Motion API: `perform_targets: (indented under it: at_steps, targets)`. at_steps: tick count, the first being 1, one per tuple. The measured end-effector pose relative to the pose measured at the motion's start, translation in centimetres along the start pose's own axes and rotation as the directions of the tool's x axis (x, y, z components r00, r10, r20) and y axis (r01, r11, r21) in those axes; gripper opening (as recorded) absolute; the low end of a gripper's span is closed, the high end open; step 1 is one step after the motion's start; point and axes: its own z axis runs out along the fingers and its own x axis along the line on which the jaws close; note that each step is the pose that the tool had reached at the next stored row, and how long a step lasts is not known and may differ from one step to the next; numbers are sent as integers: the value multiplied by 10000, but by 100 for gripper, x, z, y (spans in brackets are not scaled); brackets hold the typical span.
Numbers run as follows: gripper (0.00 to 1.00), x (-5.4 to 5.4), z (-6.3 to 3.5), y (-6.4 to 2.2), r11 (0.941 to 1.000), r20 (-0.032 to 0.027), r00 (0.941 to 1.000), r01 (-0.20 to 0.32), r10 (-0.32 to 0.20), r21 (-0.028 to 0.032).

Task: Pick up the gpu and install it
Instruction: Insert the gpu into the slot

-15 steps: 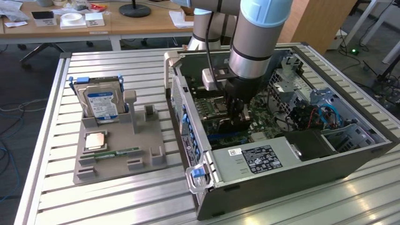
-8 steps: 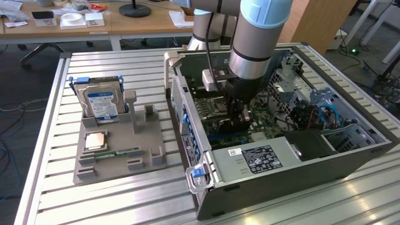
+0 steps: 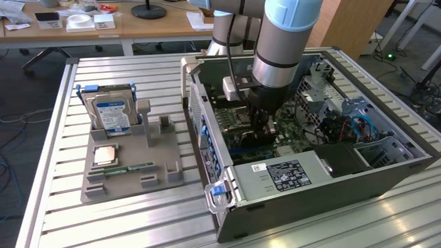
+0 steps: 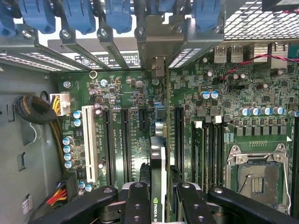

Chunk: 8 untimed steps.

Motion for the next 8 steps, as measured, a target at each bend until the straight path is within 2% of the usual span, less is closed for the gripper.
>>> perform_targets:
  at_steps: [8]
  targets:
    - [26,-1,3,3,10000,7,10000,-2,2,5]
